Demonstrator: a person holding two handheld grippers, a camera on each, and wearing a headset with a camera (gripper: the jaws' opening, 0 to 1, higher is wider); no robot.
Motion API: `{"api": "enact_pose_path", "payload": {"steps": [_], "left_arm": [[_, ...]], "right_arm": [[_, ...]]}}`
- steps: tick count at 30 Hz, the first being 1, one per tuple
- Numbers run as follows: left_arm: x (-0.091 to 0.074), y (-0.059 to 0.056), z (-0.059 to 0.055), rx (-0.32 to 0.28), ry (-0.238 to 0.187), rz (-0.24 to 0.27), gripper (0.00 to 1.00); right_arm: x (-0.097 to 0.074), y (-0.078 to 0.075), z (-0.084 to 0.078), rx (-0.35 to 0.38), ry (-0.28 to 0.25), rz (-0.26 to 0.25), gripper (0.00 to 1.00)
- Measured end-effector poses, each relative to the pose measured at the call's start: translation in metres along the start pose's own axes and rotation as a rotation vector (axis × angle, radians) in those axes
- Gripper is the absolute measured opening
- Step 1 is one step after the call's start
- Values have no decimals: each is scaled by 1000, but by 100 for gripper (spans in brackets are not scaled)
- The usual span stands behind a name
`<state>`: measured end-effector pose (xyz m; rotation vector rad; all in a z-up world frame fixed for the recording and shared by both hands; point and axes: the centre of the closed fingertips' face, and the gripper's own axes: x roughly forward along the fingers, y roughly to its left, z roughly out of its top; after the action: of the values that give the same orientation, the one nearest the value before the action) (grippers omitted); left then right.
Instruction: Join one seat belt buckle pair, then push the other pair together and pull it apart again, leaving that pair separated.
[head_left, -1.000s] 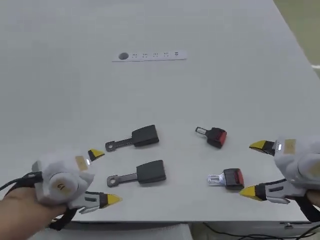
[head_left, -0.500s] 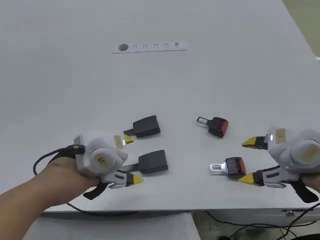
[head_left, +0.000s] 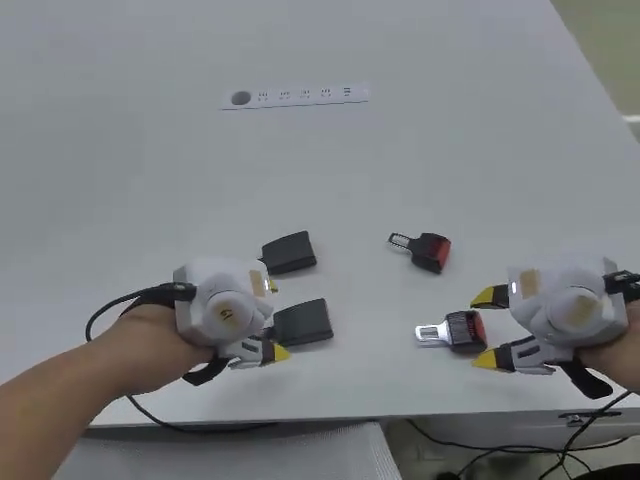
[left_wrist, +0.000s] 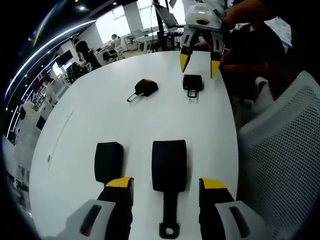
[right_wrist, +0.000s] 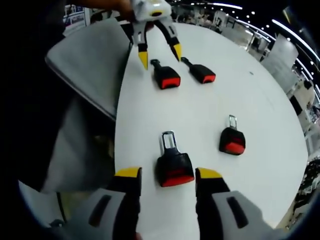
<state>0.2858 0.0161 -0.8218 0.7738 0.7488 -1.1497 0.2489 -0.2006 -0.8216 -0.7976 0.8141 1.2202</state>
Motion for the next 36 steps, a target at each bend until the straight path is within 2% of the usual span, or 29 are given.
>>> {"api": "enact_pose_path", "payload": {"steps": [5,14,19,26,30,36], "left_arm": [[8,-2,2,6,10,-16,52],[19,-8,4,46,45,-50,46],[22,-14,5,77,51,-77,41],[26,-11,4,145,87,-91,34],[28,-12,1,219,114,-96,34],[28,-13,0,246,118,-92,34]], "right_arm": [[7,-4,2,-26,6,2,42],[15,-4,-8,-52,25,19,39],[18,-5,-12,-48,30,18,39],[19,-6,-14,-21,39,42,35],[21,-7,-16,-7,48,47,35],[22,-6,-16,-12,76,52,33]]}}
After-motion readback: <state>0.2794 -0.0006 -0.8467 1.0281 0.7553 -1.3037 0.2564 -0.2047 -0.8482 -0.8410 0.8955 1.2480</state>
